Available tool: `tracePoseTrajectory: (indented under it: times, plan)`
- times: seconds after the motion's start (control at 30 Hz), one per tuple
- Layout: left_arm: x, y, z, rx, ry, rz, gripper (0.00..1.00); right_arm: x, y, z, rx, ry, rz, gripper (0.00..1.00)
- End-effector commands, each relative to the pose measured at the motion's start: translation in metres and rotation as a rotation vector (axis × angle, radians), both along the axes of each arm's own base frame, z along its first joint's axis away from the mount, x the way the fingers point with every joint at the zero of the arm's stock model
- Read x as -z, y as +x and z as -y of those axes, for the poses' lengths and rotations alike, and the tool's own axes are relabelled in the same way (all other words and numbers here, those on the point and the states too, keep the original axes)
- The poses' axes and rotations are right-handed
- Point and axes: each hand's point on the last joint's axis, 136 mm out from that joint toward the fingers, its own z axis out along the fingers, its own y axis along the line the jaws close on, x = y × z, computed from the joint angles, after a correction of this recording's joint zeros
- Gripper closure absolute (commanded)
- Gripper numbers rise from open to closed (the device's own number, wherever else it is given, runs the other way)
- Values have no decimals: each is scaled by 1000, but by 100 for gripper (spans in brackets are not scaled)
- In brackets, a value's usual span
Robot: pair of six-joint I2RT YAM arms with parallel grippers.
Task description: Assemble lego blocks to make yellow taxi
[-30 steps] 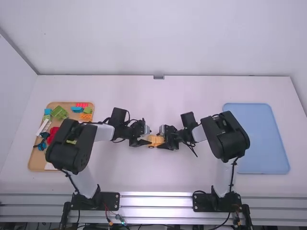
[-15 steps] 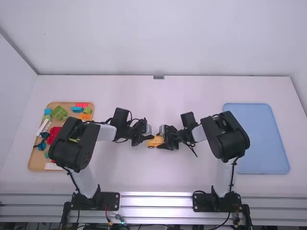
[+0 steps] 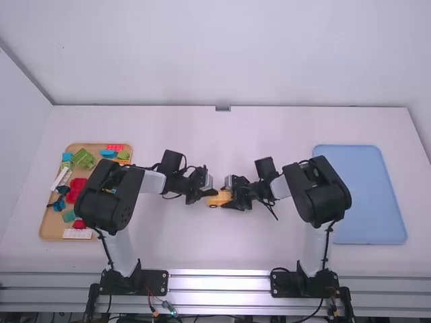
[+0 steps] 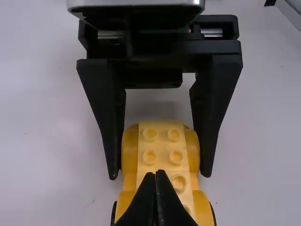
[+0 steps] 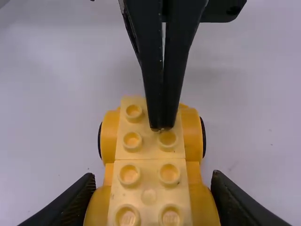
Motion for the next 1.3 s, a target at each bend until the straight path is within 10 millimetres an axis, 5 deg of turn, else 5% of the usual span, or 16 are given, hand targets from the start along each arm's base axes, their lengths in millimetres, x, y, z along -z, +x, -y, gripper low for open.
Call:
tracePoseTrajectory:
  times: [0.0, 0.27, 0.5, 0.73, 0.8, 0.87, 0.9, 1.07, 1.27]
  plan:
    - [61, -26, -19, -26, 220, -96, 99, 6, 5, 3, 24, -22, -11, 57]
    - [39, -20, -7, -5, 131, -42, 99, 6, 7, 7, 35, -24, -14, 57]
    - [63, -15, -31, -127, 310, -120, 99, 6, 5, 3, 23, -23, -12, 57]
    - [6, 6, -21, -113, 153, -36, 99, 6, 6, 5, 31, -23, -13, 55]
    - [-37, 15, -22, -118, 92, 9, 98, 6, 8, 7, 37, -23, -14, 54]
    - [-66, 21, -26, -131, 53, 42, 75, 7, 8, 7, 38, -25, -15, 54]
    - [-90, 26, -32, -162, 22, 55, 0, 8, 8, 8, 41, -31, -13, 54]
    - [-146, 38, -63, -320, -30, 66, 1, 12, 11, 10, 55, -59, -4, 52]
    - [-163, 58, -111, -630, -25, -56, 1, 13, 14, 12, 68, -78, 5, 45]
